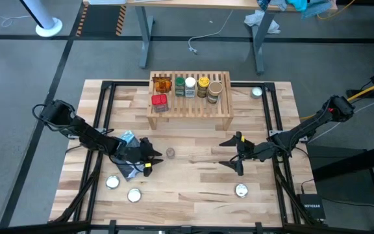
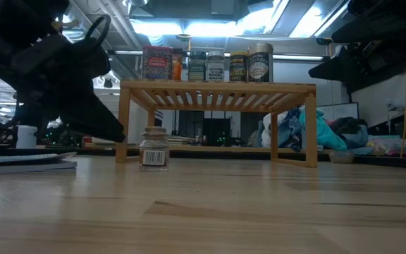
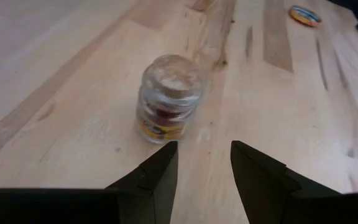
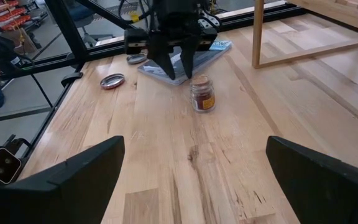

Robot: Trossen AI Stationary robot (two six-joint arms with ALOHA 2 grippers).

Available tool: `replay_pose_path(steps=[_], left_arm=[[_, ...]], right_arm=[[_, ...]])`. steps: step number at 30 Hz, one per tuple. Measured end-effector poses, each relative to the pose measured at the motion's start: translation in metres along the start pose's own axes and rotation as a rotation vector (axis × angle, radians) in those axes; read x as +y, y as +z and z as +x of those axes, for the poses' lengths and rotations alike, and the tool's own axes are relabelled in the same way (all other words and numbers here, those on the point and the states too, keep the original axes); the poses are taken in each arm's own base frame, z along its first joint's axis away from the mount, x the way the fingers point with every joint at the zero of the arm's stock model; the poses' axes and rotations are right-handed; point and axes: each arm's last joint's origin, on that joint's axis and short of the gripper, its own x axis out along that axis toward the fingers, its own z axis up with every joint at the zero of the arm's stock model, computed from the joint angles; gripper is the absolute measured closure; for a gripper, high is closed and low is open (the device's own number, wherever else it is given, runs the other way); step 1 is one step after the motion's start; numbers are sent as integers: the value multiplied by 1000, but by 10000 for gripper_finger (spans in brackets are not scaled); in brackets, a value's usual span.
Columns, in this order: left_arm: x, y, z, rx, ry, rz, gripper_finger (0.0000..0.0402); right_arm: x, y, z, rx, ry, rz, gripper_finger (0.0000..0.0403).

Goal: Shelf spices
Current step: Put the transparent seasoning bottle on the shelf

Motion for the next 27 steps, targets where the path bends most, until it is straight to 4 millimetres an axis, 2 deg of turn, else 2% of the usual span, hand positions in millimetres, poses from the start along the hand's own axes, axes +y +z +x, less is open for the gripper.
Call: replay_pose_path(steps=[6, 13, 18, 23, 27], left_arm=[[-2, 2, 0, -17, -15, -7, 260], [-2, 1, 0, -14, -15, -153, 260], [0, 2, 1, -15, -2, -84, 260], [11, 6, 5, -5, 47, -5, 261], [18, 7, 8, 43, 14, 35, 261]], right_arm=[[0, 0, 0, 1, 0, 0, 6], [0, 0, 0, 1, 0, -1, 6], [0, 0, 0, 1, 0, 0, 6], [0, 0, 0, 0, 0, 0, 6], [0, 0, 0, 0, 0, 0, 6]])
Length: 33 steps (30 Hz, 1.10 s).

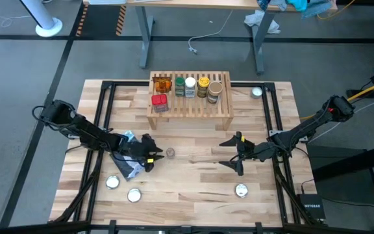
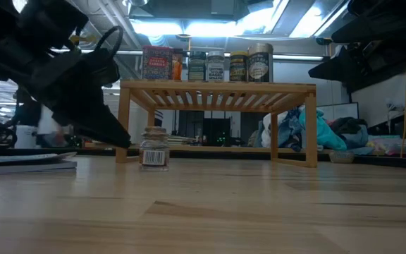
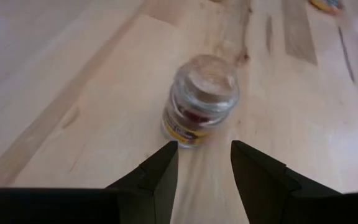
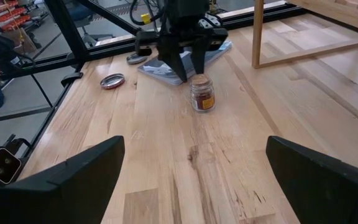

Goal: Shelf spices
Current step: Put the transparent seasoning bottle on the shelf

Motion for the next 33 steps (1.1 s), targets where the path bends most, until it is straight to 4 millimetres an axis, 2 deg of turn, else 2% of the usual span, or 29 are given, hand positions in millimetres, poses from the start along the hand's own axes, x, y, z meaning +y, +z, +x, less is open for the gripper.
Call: replay_pose_path(steps=[7, 12, 27, 33], left_arm=[[8, 3, 3, 31, -30, 140, 261], [12, 7, 5, 38, -69, 130, 261], [6, 12, 4, 5, -199, 145, 261], [3, 11, 3, 6, -215, 146, 276]], right_arm=[[0, 0, 0, 0, 0, 0, 6], [0, 0, 0, 0, 0, 0, 6], [0, 0, 0, 0, 0, 0, 6], [0, 0, 0, 0, 0, 0, 6]])
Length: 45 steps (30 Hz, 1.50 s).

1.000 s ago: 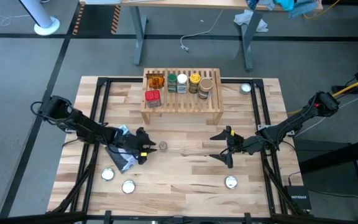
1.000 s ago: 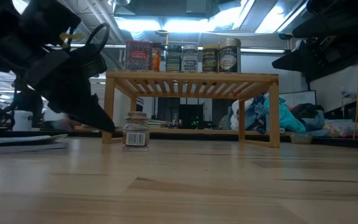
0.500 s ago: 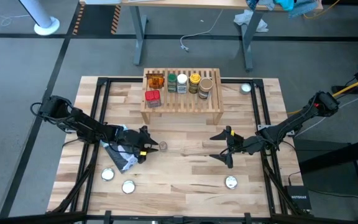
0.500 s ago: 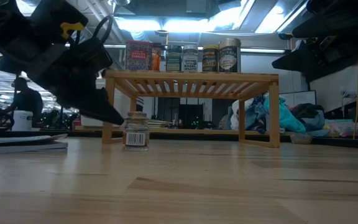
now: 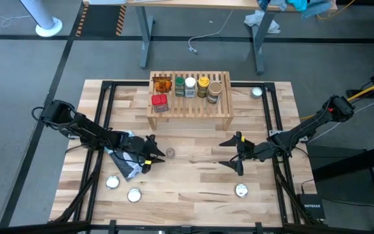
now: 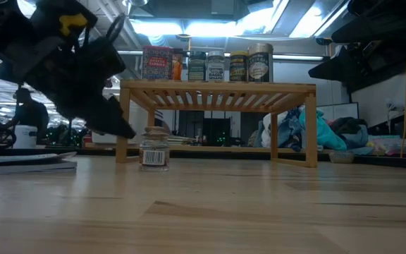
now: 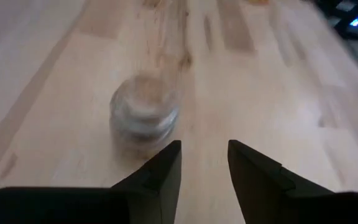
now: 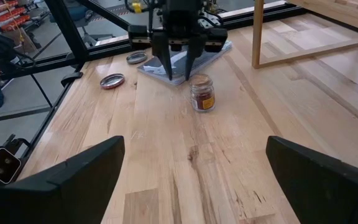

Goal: Shelf spices
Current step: Put the transparent seasoning bottle on the shelf

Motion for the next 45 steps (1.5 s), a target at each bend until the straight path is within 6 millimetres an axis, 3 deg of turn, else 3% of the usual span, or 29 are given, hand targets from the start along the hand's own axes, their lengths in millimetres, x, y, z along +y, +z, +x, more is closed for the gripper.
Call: replay_pose_path(steps=[6, 27, 45], left_arm=[[10, -8, 0, 89, 88, -49, 297], [35, 9, -1, -42, 163, -45, 316], [7, 4, 0, -31, 27, -111, 318]], right_arm=[[0, 0, 0, 0, 0, 0, 6], [0, 0, 0, 0, 0, 0, 6], [0, 0, 0, 0, 0, 0, 6]])
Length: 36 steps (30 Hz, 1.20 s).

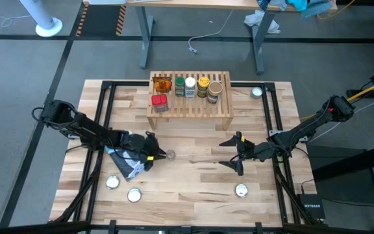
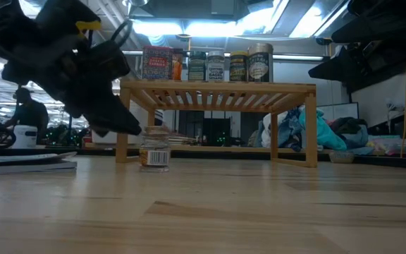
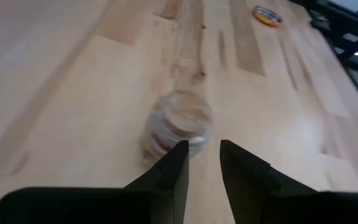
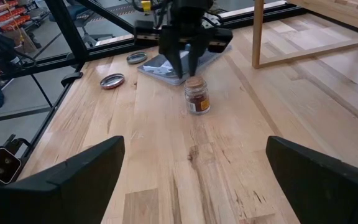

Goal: Shelf spices
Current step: Put the transparent seasoning bottle on the shelf

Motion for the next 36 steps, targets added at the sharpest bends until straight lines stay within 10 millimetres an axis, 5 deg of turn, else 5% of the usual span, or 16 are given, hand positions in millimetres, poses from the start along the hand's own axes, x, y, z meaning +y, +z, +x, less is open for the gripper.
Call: replay_pose_path(steps=[5, 18, 36], left_arm=[[-6, -3, -1, 0, -7, 26, 318], [22, -3, -1, 43, 209, 27, 318], [21, 5, 0, -32, 166, 18, 318]], right_arm=[[0, 0, 0, 0, 0, 0, 6], [0, 0, 0, 0, 0, 0, 6], [0, 0, 0, 0, 0, 0, 6]])
